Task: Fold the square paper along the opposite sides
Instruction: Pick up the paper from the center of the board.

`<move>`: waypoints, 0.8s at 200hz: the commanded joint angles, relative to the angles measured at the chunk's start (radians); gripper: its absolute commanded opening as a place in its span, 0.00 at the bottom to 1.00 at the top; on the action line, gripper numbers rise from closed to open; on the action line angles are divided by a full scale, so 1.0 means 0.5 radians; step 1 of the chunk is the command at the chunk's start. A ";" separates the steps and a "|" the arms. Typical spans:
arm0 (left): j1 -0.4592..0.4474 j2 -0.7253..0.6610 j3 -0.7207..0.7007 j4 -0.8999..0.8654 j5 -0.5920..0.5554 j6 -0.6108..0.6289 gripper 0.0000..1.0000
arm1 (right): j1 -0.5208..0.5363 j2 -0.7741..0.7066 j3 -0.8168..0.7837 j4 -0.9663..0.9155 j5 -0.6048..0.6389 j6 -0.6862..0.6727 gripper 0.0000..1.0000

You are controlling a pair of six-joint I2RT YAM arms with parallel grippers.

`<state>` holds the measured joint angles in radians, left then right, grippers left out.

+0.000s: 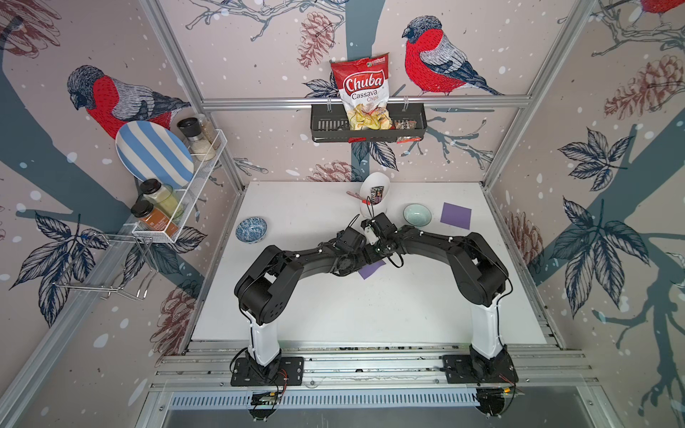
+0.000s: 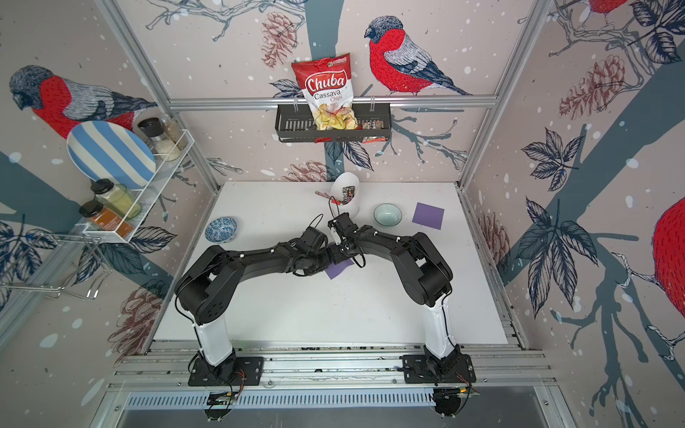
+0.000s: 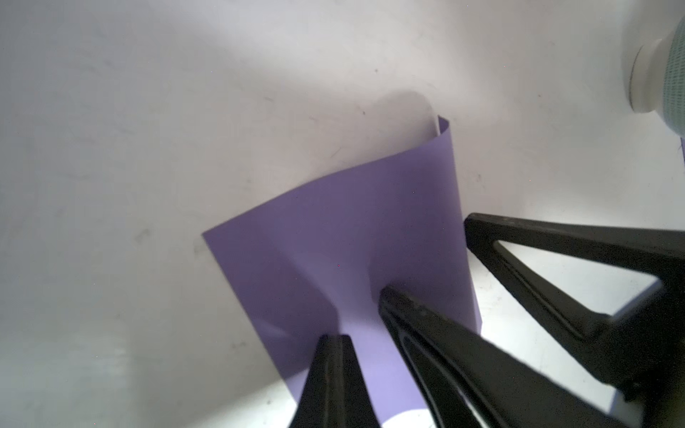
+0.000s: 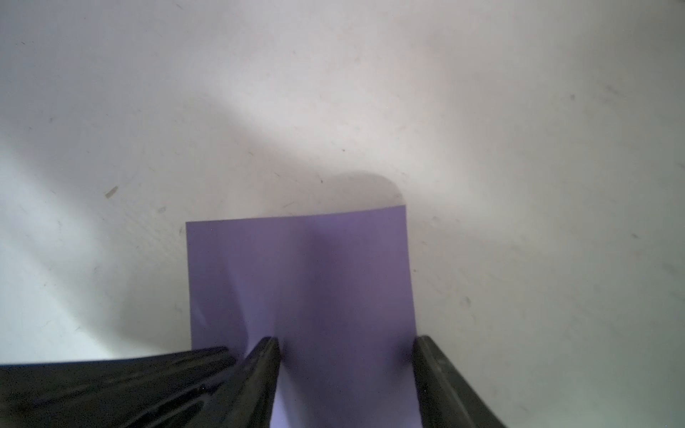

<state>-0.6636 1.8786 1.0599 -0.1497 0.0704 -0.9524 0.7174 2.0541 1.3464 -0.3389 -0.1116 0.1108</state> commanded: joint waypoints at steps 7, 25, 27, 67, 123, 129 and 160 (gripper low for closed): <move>0.004 0.059 -0.013 -0.318 -0.119 0.060 0.00 | 0.026 0.053 -0.059 -0.331 -0.196 0.027 0.58; 0.005 0.062 -0.003 -0.332 -0.136 0.066 0.00 | 0.027 0.053 -0.058 -0.329 -0.203 0.018 0.49; 0.005 0.060 -0.001 -0.334 -0.140 0.067 0.00 | 0.026 0.055 -0.058 -0.329 -0.203 0.018 0.48; 0.005 0.044 0.027 -0.368 -0.209 0.082 0.00 | 0.023 0.056 -0.054 -0.322 -0.210 0.005 0.40; 0.007 -0.056 0.148 -0.403 -0.335 0.201 0.00 | 0.011 0.049 -0.066 -0.281 -0.251 0.005 0.33; 0.005 -0.065 0.168 -0.410 -0.350 0.216 0.00 | 0.010 0.047 -0.065 -0.278 -0.255 0.008 0.33; 0.005 -0.083 0.239 -0.408 -0.393 0.277 0.00 | 0.010 0.039 -0.078 -0.259 -0.274 0.009 0.32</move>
<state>-0.6632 1.8507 1.1606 -0.3260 -0.0826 -0.8577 0.7189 2.0537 1.3293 -0.2874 -0.2058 0.1047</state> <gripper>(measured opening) 0.048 0.324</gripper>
